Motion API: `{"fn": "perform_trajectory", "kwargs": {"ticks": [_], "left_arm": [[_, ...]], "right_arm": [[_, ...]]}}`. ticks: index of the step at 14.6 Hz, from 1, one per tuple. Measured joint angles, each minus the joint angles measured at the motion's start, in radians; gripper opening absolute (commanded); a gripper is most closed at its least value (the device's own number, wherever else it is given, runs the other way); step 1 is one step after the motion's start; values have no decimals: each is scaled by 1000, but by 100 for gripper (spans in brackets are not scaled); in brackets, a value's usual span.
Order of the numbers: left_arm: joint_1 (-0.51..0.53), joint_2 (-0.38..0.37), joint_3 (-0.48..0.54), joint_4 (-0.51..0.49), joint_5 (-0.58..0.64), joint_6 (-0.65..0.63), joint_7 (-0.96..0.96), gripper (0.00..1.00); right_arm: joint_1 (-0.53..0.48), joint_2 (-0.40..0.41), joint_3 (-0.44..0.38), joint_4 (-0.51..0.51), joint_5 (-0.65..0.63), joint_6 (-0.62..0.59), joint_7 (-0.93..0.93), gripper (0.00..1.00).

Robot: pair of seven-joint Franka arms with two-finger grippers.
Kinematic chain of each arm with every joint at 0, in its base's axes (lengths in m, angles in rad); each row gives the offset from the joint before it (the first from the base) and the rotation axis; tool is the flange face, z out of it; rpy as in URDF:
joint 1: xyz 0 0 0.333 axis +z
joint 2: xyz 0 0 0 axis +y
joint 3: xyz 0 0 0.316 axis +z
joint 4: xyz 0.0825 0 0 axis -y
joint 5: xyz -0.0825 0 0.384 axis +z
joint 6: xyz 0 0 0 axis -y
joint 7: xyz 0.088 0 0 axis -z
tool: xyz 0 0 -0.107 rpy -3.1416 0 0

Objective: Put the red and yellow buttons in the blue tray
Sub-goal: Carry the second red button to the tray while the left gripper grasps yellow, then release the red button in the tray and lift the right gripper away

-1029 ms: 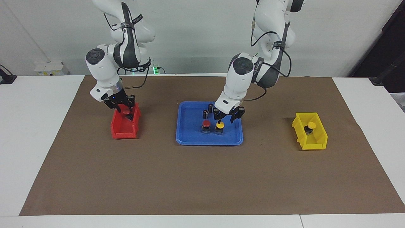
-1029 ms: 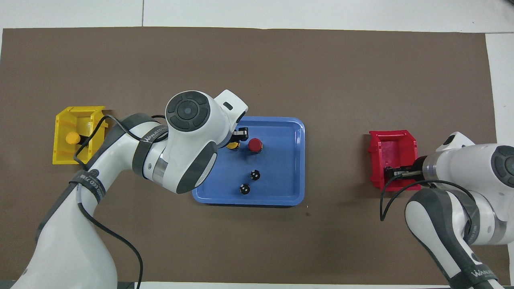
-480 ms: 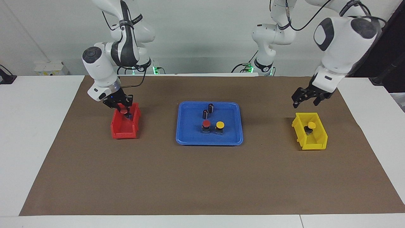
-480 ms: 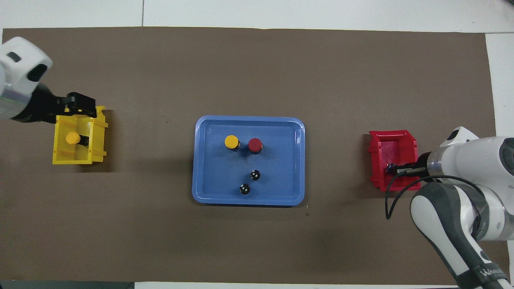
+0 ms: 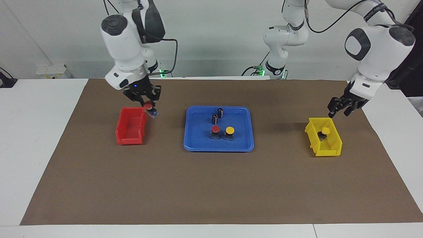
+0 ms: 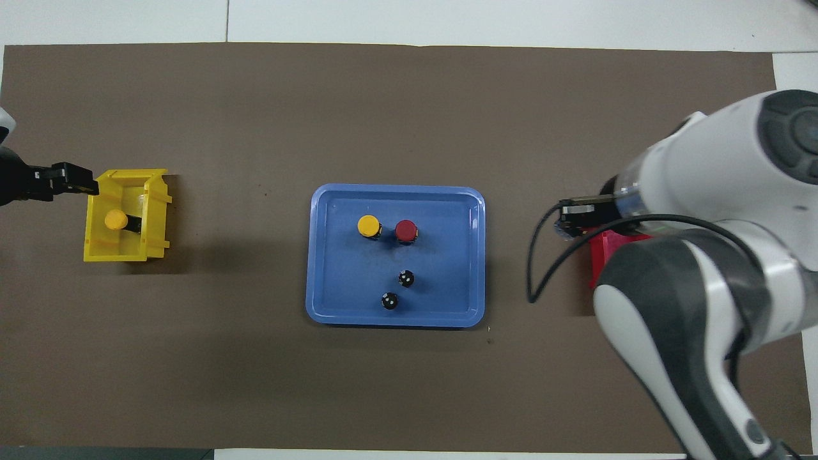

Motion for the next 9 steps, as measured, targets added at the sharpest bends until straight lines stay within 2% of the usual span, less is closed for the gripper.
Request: {"fn": "perform_trajectory", "kwargs": {"ticks": [2,4,6,9], "left_arm": [[8,33,-1,-40,0,82,7,73],[27,62,-1,-71,0,148,27,73],[49,79,-1,-119,0,218,55,73],[58,83,-1,-174,0,276,70,73]], "right_arm": [[105,90,3,9,0,128,140,25],[162,164,3,-9,-1,240,203,26],[169,201,2,-57,-1,328,212,26],[178,229,1,-102,-16,370,212,27]]}}
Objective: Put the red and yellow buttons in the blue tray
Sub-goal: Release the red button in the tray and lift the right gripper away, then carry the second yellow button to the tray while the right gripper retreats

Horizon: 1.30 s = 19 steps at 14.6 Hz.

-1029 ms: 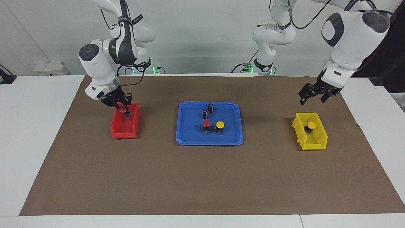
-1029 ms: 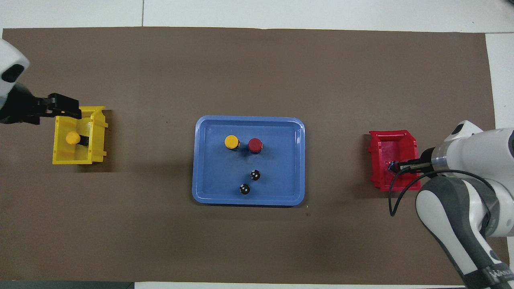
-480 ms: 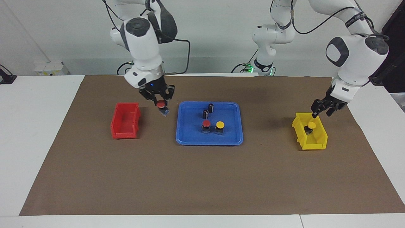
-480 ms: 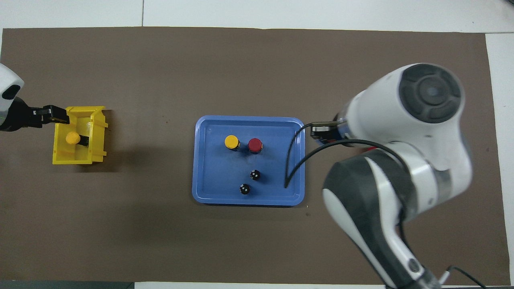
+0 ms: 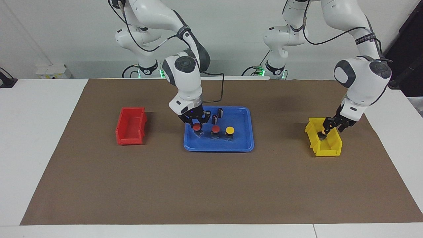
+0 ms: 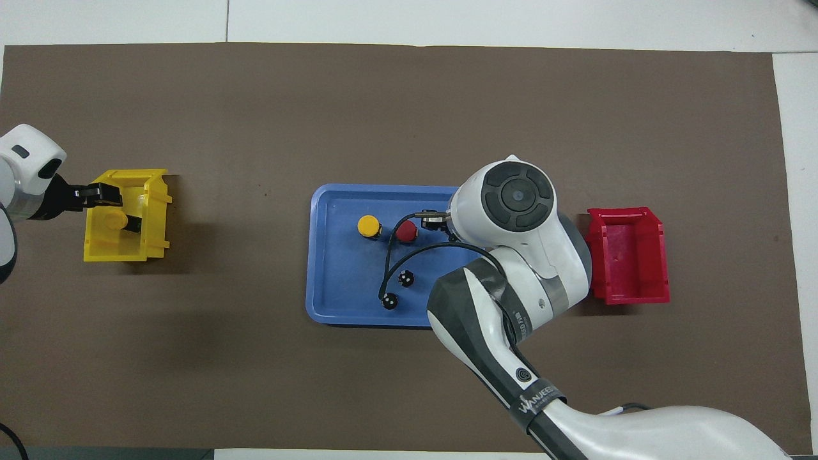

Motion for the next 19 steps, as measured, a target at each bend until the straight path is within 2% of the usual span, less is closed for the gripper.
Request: {"fn": "perform_trajectory", "kwargs": {"ticks": [4,5,6,7,8,9,11,12,14,16,19], "left_arm": [[0,0,-6,-17,0,7,0,73],[0,0,-9,-21,0,12,0,73],[0,0,-11,-27,0,20,0,73],[0,0,-12,-34,0,25,0,72],[0,0,-13,-42,0,36,0,59],[0,1,-13,-50,0,46,0,5],[0,2,-13,-59,0,59,0,1],[0,3,-13,-58,0,60,0,1],[0,5,-12,-39,0,41,0,1],[0,8,-12,62,0,-94,0,1],[-38,18,-19,316,0,-363,-80,1]], "right_arm": [[4,-2,0,-36,-6,4,0,33],[4,-3,-1,-46,-6,18,0,44],[4,-5,-1,-57,-6,34,0,70],[4,-10,-1,-64,-6,44,0,82],[4,-15,-2,-67,-6,45,0,100],[4,-17,-5,-65,-6,47,0,100],[-16,-28,-16,-33,-7,28,0,100],[-43,-43,-20,7,-10,-29,0,100],[-114,-89,-25,122,-14,-216,-2,100],[-203,-142,-28,245,-16,-420,-49,100],[-353,-226,-33,332,-16,-613,-226,100]]}}
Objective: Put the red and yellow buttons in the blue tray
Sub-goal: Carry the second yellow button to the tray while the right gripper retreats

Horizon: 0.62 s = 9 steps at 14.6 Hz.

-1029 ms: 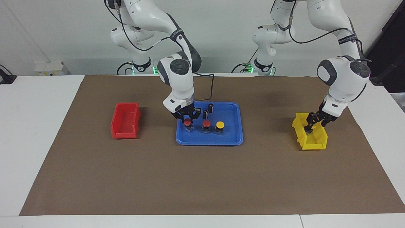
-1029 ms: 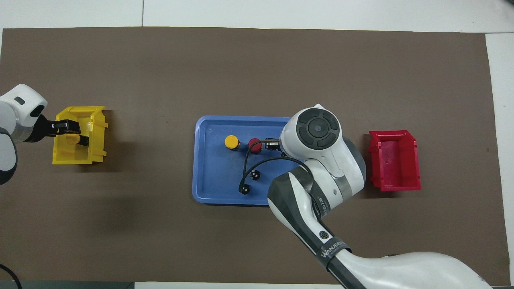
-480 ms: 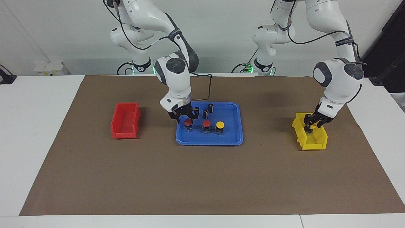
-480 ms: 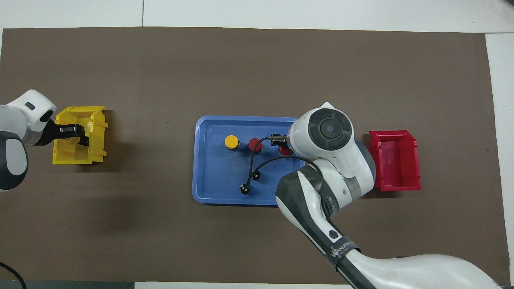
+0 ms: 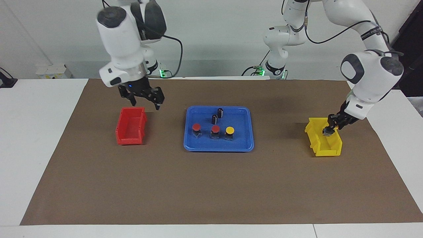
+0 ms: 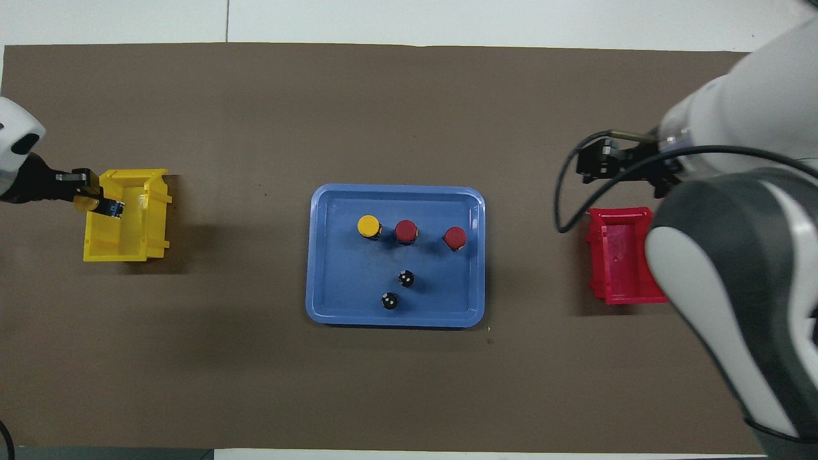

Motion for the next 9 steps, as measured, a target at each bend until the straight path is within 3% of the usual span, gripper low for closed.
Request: {"fn": "perform_trajectory", "kwargs": {"ticks": [2,5,9], "left_arm": [[-103,11,-9,67,-4,-40,-153,1],[-313,50,-21,41,-29,-2,-352,1],[-516,117,-24,-32,-29,148,-556,1]], "right_arm": [[-102,-32,-2,14,0,-71,-142,100],[-240,-38,-4,18,0,-120,-364,100],[-295,-39,-3,-15,0,-125,-452,100]]}}
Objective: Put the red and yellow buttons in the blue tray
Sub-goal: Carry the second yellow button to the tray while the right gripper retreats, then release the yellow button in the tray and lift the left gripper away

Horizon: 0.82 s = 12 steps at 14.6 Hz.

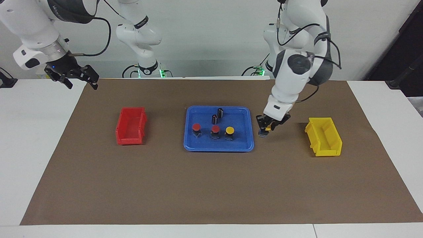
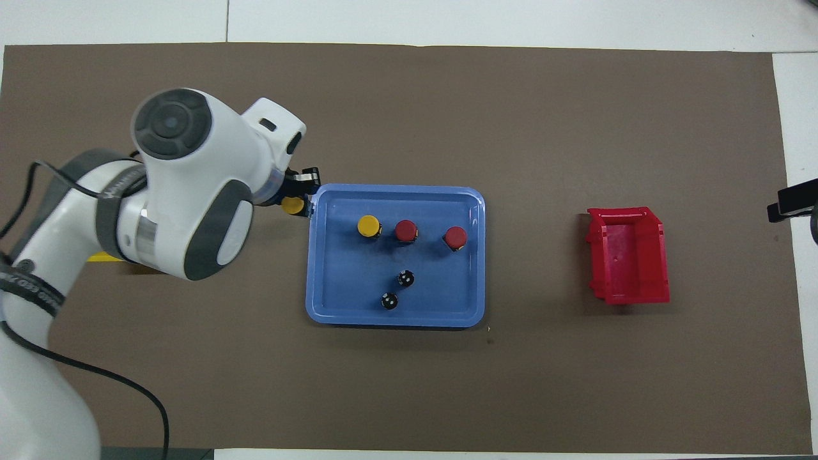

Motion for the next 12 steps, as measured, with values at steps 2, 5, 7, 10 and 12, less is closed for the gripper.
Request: {"fn": "perform_trajectory", "kwargs": {"ticks": [2,5,7,10,12], "left_arm": [[-34,14,1,-15,0,19,-28,1],[-68,14,2,-48,-1,65,-63,1],[-77,17,2,-77,-1,98,-73,1],[-78,27,7,-96,-1,114,-73,1],[-77,27,12,-96,-1,114,-73,1]], "right_arm": [[1,-2,8,-2,0,1,0,100],[1,-5,11,-2,0,12,0,100],[1,-5,11,-2,0,23,0,100],[1,-5,11,-3,0,25,0,100],[1,-5,11,-3,0,25,0,100]]}}
